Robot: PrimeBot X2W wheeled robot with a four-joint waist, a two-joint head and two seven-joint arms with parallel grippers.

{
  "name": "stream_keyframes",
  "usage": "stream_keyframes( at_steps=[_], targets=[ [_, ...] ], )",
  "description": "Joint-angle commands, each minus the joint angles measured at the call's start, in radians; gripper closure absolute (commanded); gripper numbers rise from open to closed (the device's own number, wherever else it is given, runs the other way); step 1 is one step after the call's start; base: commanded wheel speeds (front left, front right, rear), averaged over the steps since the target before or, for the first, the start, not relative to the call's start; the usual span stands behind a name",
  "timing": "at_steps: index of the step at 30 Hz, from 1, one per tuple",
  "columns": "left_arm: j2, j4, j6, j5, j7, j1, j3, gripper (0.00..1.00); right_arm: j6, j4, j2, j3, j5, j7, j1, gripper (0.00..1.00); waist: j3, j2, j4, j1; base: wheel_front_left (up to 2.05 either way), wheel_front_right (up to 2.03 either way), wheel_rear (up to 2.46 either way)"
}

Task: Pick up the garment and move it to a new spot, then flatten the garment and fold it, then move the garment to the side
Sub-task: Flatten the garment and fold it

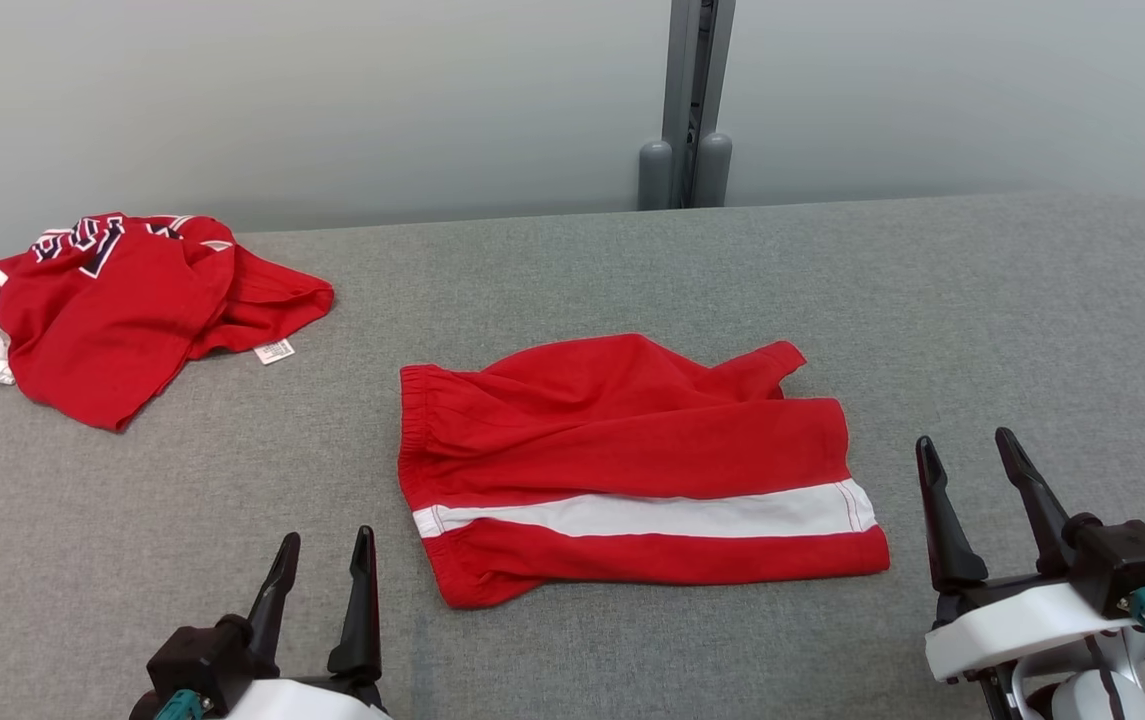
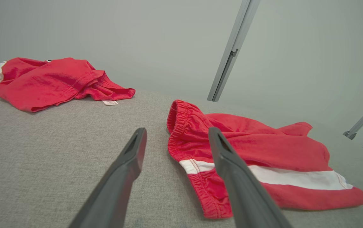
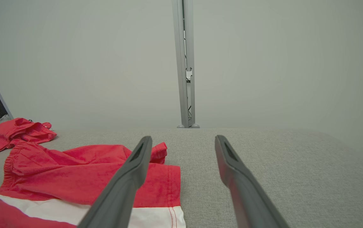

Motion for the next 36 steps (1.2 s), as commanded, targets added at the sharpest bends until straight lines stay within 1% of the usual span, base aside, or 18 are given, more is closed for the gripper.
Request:
stream_keyframes(
  at_steps=[1, 11, 14, 18, 21, 22, 28, 29, 32, 36],
  targets=[
    [0.004, 0.002, -0.001, 0.011, -0.002, -0.015, 0.006, 0.0, 0.0, 0.002, -0.006, 0.0, 0.006, -0.006, 0.007, 0.0, -0.001, -0.0001, 0.0, -0.0001, 0.0, 0.0, 0.0],
    [-0.001, 0.017, -0.008, 0.028, -0.002, -0.004, 0.004, 0.0, 0.0, 0.014, -0.006, -0.007, 0.005, -0.006, 0.011, 0.0, -0.008, -0.0001, 0.003, -0.0001, 0.0, 0.0, 0.0],
    [-0.002, 0.039, -0.017, 0.019, 0.023, -0.004, -0.014, 0.0, 0.0, 0.017, -0.006, -0.013, -0.002, -0.006, 0.011, 0.0, -0.008, -0.0001, 0.004, -0.0001, 0.0, 0.0, 0.0],
    [0.0, 0.074, -0.039, 0.018, 0.1, -0.035, -0.053, 0.0, 0.0, 0.014, -0.006, -0.017, -0.005, -0.006, 0.012, 0.0, -0.005, -0.0001, 0.005, -0.0001, 0.0, 0.0, 0.0],
    [0.0, 0.099, -0.06, -0.003, 0.186, -0.07, -0.077, 0.0, 0.0, 0.014, -0.006, -0.01, -0.005, -0.006, 0.011, 0.0, 0.0, -0.0001, 0.004, -0.0001, 0.0, 0.0, 0.0],
    [0.005, 0.112, -0.065, -0.014, 0.248, -0.102, -0.084, 0.0, 0.0, 0.015, -0.006, -0.004, -0.005, -0.006, 0.007, 0.0, 0.005, -0.0001, 0.001, -0.0001, 0.0, 0.0, 0.0],
    [0.02, 0.141, -0.069, -0.058, 0.401, -0.199, -0.074, 0.0, 0.0, 0.016, -0.006, 0.003, -0.004, -0.006, -0.007, 0.0, 0.029, -0.0001, -0.009, -0.0001, 0.0, 0.0, 0.0],
    [0.02, 0.141, -0.069, -0.058, 0.401, -0.199, -0.074, 0.0, 0.0, 0.016, -0.006, 0.003, -0.004, -0.006, -0.007, 0.0, 0.029, -0.0001, -0.009, -0.0001, 0.0, 0.0, 0.0],
    [0.027, 0.183, -0.062, -0.073, 0.46, -0.241, -0.069, 0.0, 0.0, 0.016, -0.006, 0.006, -0.004, -0.006, -0.014, 0.0, 0.043, -0.0001, -0.017, -0.0001, 0.0, 0.0, 0.0],
    [0.024, 0.238, -0.051, -0.088, 0.492, -0.29, -0.061, 0.0, 0.0, 0.014, -0.006, 0.009, -0.003, -0.006, -0.026, 0.0, 0.064, -0.0001, -0.03, -0.0001, 0.0, 0.0, 0.0]
  ],
)
